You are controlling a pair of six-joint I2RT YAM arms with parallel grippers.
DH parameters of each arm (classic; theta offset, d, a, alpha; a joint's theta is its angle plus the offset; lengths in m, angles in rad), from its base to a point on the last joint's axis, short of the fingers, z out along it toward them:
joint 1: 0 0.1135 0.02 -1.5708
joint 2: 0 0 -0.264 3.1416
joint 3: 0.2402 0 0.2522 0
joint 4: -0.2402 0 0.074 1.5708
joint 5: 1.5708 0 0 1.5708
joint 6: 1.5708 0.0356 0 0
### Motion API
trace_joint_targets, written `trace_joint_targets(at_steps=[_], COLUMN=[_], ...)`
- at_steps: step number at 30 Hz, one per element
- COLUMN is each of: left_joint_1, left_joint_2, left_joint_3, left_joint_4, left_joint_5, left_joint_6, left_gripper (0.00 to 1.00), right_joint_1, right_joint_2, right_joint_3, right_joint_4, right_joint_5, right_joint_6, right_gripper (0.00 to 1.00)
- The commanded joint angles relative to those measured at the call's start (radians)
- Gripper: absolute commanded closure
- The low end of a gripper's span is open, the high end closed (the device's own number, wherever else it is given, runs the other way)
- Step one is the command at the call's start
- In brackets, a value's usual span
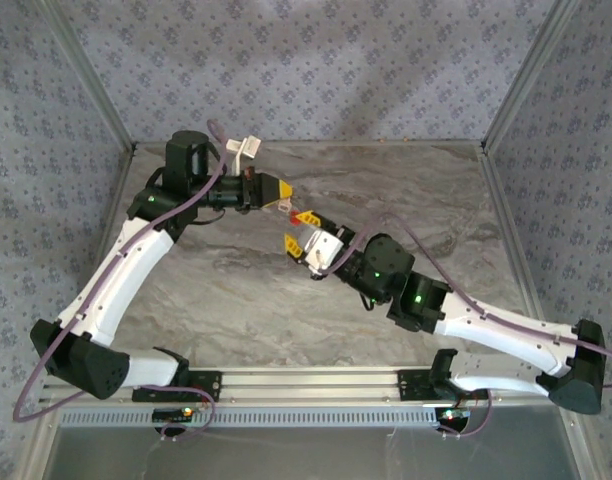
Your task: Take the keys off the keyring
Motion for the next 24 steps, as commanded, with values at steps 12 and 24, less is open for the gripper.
trace_joint_targets(at_steps=[12, 24], left_joint_1=[-0.033, -0.103], left_joint_2=[0.03, -0.026], left_joint_3=[0.17, 0.171], left_joint_4=[-0.416, -0.394], left_joint_5=[0.041, -0.012], left_joint_6=[0.539, 0.642], left_gripper=[1.0, 1.0], right_joint_1=[-0.532, -0.474], right_joint_2=[0.117, 0.159], right_joint_3=[0.252, 0.249], right_joint_4=[-0.258, -0.111], right_joint_5=[-0.94, -1.06], right_joint_6=[1.076, 1.252], right_gripper=[0.69, 0.65])
